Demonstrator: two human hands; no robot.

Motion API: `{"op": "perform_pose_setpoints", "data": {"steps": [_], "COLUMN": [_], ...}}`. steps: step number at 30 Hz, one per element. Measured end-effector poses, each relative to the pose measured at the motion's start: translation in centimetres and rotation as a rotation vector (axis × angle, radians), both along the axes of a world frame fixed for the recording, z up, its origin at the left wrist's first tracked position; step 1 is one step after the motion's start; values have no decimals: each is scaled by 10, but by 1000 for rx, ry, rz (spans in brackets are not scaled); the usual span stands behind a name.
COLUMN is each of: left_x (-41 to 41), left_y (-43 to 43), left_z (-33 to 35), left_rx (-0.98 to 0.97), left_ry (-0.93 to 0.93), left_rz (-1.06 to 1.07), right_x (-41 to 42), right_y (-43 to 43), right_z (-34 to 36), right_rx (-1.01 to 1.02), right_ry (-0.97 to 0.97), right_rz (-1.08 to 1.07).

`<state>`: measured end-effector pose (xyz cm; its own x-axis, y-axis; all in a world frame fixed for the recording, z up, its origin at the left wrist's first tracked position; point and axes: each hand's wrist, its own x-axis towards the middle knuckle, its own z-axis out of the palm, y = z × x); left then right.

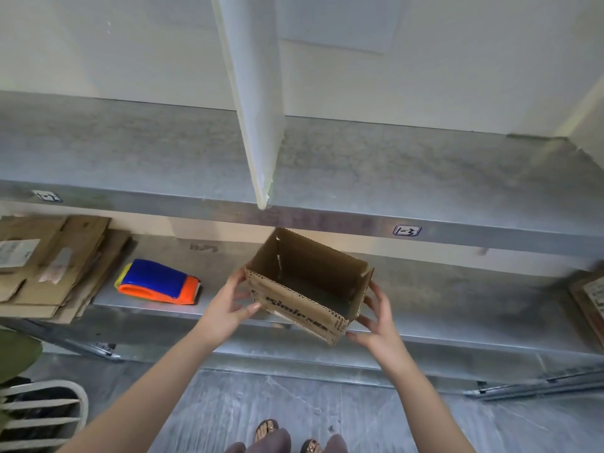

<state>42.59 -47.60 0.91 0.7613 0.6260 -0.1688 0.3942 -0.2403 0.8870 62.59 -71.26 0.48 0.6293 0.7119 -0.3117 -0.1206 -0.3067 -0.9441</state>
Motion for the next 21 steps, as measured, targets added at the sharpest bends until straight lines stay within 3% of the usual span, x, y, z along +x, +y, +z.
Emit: {"op": "perform_pose_setpoints", "data": {"steps": [3,10,15,21], "left_x": [3,16,35,48], "left_y": [-1,6,12,35], "left_z": [2,10,14,13], "left_rx": [169,77,95,-17], "left_ry": [32,-31,10,105], "left_rz": [8,-53,97,100], "right_x": [-9,4,18,37], "right_y": [4,23,29,46], "right_z": [2,2,-1,0], "right_rx": [-19,-115,-104,-200], "right_ry": [-64,-410,-212,-287], "right_rz": [73,103,16,-66]}}
